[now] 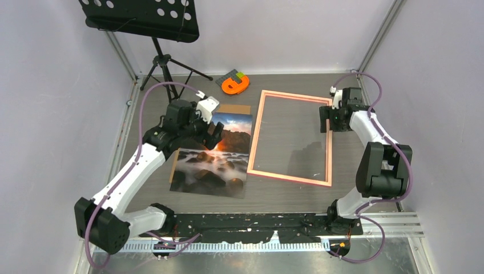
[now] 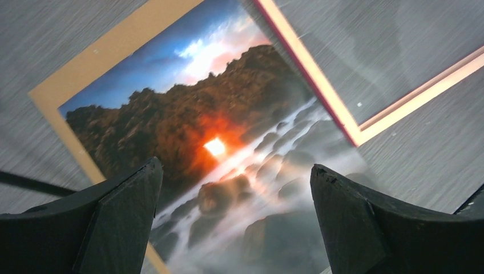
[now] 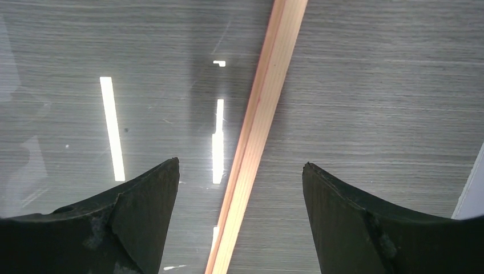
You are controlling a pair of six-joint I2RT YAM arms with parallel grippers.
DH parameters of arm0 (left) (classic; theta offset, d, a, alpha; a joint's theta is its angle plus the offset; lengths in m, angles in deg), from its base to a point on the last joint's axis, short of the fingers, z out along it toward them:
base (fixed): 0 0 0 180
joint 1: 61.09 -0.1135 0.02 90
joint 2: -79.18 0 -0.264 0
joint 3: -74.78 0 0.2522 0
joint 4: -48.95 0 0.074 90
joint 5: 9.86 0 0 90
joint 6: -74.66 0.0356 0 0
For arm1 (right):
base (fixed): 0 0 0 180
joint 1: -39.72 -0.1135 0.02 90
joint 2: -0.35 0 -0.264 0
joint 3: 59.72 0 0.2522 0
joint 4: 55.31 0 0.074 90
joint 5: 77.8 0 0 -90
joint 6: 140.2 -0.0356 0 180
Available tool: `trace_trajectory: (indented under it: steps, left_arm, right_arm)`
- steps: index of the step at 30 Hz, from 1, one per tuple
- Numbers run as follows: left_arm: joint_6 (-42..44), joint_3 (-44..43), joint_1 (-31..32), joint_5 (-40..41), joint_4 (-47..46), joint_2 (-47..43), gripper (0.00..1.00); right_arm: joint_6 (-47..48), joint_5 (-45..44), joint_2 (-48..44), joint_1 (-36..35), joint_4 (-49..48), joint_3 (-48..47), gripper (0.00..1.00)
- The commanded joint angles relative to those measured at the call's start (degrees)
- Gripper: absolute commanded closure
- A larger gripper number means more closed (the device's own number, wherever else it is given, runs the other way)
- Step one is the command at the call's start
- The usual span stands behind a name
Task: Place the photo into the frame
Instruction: Move the photo frame to the center of the board.
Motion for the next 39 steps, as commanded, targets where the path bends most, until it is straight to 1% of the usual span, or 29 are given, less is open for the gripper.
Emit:
trace_trajectory:
  steps: [1, 5, 9, 11, 15, 22, 31, 36, 39]
  left_arm:
    - [5.0, 2.9, -0.2, 5.9, -0.6, -5.2, 0.00]
    - [5.9, 5.6, -0.2, 7.9, -0.8, -8.4, 0.00]
    - [5.9, 7.2, -0.2, 7.8, 0.2, -10.2, 0.00]
    - [5.8, 7.9, -0.2, 8.2, 0.2, -10.7, 0.00]
    - [5.7, 9.4, -0.3, 9.3, 0.0, -11.4, 0.01]
    - [5.7, 10.4, -0.3, 11.1, -0.6, -12.0, 0.01]
    - [5.3, 10.8, -0.6, 12.1, -1.3, -11.2, 0.01]
    - [5.2, 10.9, -1.3, 12.7, -1.2, -10.6, 0.01]
    - [5.1, 10.8, -2.5, 13.0, -0.2, -9.2, 0.00]
  right_arm:
    - [1.9, 0.2, 2.7, 1.4, -0.6, -0.2, 0.16]
    - [2.6, 0.5, 5.4, 2.0, -0.8, -0.7, 0.22]
    - [3.3, 1.2, 8.2, 2.9, -0.7, -1.2, 0.33]
    - [3.7, 1.4, 9.2, 3.0, -0.7, -1.4, 0.40]
    - [4.3, 1.7, 10.6, 3.2, -0.8, -1.6, 0.49]
    - [5.4, 2.7, 12.2, 4.4, -0.5, -2.5, 0.61]
    - [7.1, 4.9, 14.1, 6.4, 0.8, -4.4, 0.71]
    - [8.1, 6.1, 15.8, 6.5, 1.5, -6.4, 0.80]
    - [9.2, 6.3, 16.7, 6.5, 1.9, -8.1, 0.87]
